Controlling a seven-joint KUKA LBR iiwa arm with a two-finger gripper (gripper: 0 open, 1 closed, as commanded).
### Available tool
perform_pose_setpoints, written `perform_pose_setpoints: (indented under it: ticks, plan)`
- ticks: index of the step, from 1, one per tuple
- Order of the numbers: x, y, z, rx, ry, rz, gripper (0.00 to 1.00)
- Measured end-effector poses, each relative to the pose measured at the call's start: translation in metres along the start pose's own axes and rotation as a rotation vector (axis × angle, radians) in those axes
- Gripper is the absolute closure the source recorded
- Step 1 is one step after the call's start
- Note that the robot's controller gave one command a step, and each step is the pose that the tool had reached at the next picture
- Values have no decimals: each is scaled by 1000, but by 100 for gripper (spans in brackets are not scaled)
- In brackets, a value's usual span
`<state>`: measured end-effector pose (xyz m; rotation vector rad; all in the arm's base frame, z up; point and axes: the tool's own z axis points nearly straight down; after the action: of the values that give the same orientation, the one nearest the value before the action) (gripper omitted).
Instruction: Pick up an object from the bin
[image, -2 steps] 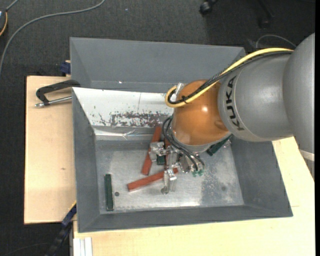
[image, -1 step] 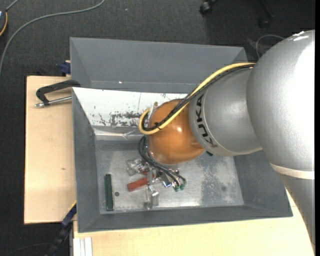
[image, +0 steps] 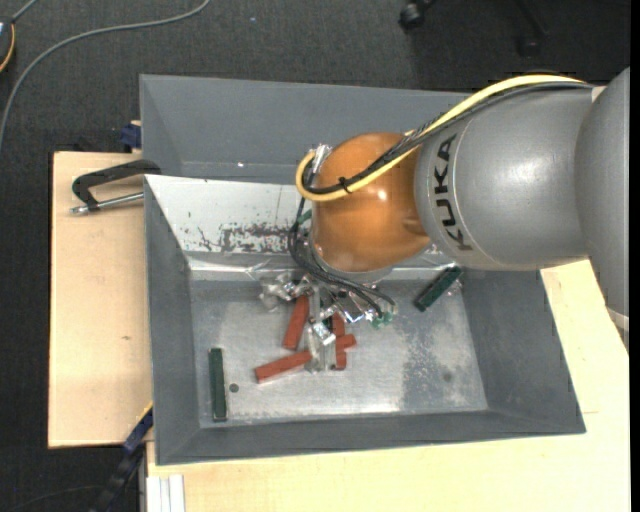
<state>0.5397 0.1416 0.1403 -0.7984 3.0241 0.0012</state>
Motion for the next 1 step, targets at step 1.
perform_pose_setpoints:
  ticks: [1]
  plan:
    - [34,5,69,-4,12,81,0]
